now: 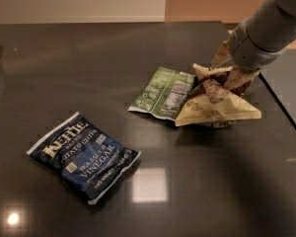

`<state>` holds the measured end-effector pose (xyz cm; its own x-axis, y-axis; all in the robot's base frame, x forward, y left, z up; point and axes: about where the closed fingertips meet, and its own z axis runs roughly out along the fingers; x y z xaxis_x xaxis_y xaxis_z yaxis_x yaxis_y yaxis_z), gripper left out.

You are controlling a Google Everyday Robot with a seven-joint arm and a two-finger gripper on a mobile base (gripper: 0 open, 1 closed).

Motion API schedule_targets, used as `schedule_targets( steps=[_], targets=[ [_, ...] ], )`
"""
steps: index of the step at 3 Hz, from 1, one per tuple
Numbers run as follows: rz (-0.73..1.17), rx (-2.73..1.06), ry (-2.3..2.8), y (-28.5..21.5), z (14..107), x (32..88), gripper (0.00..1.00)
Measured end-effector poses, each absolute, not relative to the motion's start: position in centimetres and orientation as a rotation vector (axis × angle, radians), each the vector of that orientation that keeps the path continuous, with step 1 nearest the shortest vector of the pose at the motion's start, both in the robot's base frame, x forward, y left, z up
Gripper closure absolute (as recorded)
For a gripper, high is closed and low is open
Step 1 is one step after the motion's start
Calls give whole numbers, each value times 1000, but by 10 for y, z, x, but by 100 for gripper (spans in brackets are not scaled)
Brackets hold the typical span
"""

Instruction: Move brown chip bag near green jalapeno chip bag

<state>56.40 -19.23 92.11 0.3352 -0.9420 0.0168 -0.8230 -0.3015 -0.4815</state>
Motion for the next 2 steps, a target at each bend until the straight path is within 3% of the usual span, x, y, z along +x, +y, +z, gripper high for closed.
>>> schedule_targets(
  steps=[1, 2],
  targets=[
    [-420, -2219, 1556, -192, 921, 564, 0],
    [-420, -2219, 1556, -192, 921, 564, 0]
  ],
)
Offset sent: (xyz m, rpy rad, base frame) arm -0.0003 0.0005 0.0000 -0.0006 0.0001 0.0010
